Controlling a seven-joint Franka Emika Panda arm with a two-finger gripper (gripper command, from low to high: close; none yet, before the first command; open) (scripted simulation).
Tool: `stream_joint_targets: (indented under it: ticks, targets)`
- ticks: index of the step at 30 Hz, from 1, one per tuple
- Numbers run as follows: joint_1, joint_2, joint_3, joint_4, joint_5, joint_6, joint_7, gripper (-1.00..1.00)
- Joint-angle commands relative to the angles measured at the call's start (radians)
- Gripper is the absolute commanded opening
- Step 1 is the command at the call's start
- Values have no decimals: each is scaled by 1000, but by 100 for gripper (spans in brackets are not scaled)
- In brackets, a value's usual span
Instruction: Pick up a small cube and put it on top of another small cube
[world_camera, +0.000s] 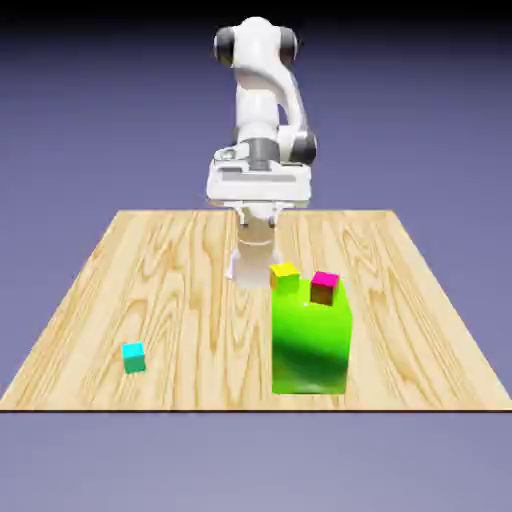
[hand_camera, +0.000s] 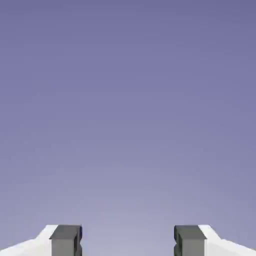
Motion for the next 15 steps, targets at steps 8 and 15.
stream_joint_targets:
  ticks: [8,15]
  targets:
    - [-98,161,14,76,-348,-146,-28,0]
    - [-185,303,27,143,-652,-273,-52,0]
